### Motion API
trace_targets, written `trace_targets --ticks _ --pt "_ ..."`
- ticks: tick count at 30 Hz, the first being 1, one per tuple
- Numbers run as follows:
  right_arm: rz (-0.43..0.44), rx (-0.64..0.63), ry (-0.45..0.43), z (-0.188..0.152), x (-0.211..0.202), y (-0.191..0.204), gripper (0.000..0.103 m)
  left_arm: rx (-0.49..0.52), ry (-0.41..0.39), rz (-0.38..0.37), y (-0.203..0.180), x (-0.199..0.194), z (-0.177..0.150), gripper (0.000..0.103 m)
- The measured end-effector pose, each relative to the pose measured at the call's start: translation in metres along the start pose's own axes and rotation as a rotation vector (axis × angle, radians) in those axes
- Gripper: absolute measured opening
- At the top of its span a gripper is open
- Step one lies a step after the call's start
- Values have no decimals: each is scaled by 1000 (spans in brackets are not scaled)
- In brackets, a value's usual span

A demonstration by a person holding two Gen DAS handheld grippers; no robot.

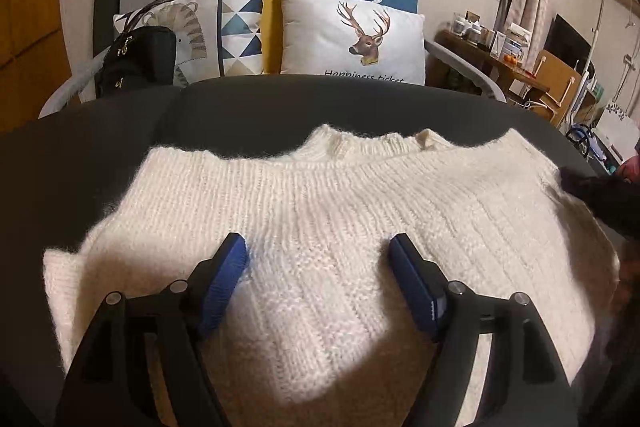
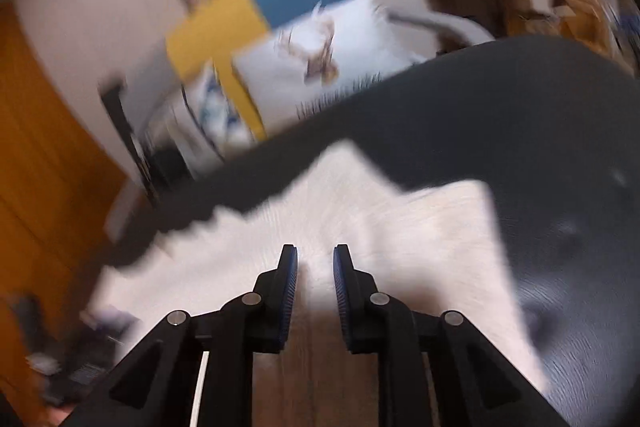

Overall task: Fold clothes
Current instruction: 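Open the left gripper and hold both grippers over the sweater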

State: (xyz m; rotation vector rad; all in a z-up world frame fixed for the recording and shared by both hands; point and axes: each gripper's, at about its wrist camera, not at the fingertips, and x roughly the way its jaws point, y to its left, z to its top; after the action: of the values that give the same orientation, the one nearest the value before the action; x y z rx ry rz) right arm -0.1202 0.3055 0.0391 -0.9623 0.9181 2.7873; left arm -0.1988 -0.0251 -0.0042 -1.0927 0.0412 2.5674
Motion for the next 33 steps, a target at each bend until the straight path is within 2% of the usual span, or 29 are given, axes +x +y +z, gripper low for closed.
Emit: trace_targets --ticks 3,4,9,11,12,14,16,18,19,22,24,27,29,33 --pt "-56 8 -34 -10 -43 -17 16 0 0 -2 1 1 2 77" --pt "-74 -4 -29 -14 -55 -21 11 0 -1 -3 1 1 2 77" --pt "-8 -50 54 -36 -88 -30 9 1 -2 -3 1 0 2 78" --pt "15 -56 56 -37 -94 -35 13 -2 -1 -8 2 0 2 78" --pt "30 -52 70 -37 -94 -40 21 -5 -1 -12 3 0 2 78" --pt "60 -38 141 -35 -88 -51 22 -10 1 -21 4 0 2 78" --pt "43 -74 207 -39 -80 -48 23 -14 3 -27 5 0 3 78" --pt "27 -111 274 -44 -72 -46 20 -12 3 -26 4 0 3 79" --pt "12 -133 299 -47 -69 -44 13 -12 4 -27 4 0 3 79" --pt "-53 -196 331 -59 -66 -39 8 -14 4 -35 6 0 3 79" --pt "-57 -147 325 -59 -69 -46 7 -16 4 -40 7 0 3 79" --pt "-59 -139 318 -60 -70 -48 7 -3 6 -37 5 0 2 79" --pt "-60 -133 294 -57 -76 -45 12 0 6 -39 5 0 2 79" --pt "-17 -231 126 -32 -93 -6 14 8 7 -33 3 0 2 80"
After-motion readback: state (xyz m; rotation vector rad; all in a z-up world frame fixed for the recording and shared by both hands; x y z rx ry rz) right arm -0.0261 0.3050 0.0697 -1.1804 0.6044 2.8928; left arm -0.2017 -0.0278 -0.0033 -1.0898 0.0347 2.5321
